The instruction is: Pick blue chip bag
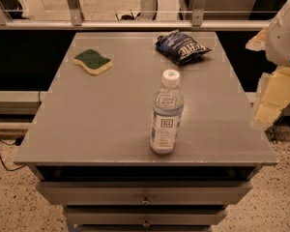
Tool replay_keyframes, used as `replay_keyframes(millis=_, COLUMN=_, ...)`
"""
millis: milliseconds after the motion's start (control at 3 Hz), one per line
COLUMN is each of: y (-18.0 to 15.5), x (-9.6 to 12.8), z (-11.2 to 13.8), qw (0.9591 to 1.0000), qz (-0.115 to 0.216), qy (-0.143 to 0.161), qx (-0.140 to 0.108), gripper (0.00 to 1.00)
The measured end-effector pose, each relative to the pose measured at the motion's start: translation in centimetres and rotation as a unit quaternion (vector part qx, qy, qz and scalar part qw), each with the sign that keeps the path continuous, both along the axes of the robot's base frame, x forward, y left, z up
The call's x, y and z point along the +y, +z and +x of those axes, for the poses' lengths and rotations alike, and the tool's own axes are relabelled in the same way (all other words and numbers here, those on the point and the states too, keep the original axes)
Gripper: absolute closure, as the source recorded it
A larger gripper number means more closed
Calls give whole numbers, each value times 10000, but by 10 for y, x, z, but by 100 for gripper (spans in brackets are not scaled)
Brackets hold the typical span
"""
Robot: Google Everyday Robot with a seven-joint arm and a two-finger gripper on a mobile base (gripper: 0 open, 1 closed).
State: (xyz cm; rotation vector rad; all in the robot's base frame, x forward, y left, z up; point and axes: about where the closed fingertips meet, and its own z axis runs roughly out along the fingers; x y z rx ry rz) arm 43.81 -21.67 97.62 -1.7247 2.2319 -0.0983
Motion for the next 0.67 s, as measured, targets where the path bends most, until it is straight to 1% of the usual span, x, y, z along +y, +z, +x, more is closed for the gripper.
replay_keyframes(millis=333, y=0, x=0, z=0, qw=10000, qz=1, qy=2, qx=-2, gripper=0)
replay_keyframes(millis=667, y=-6, x=3, z=10, qw=9999, qz=51, qy=118, qx=-59, gripper=0)
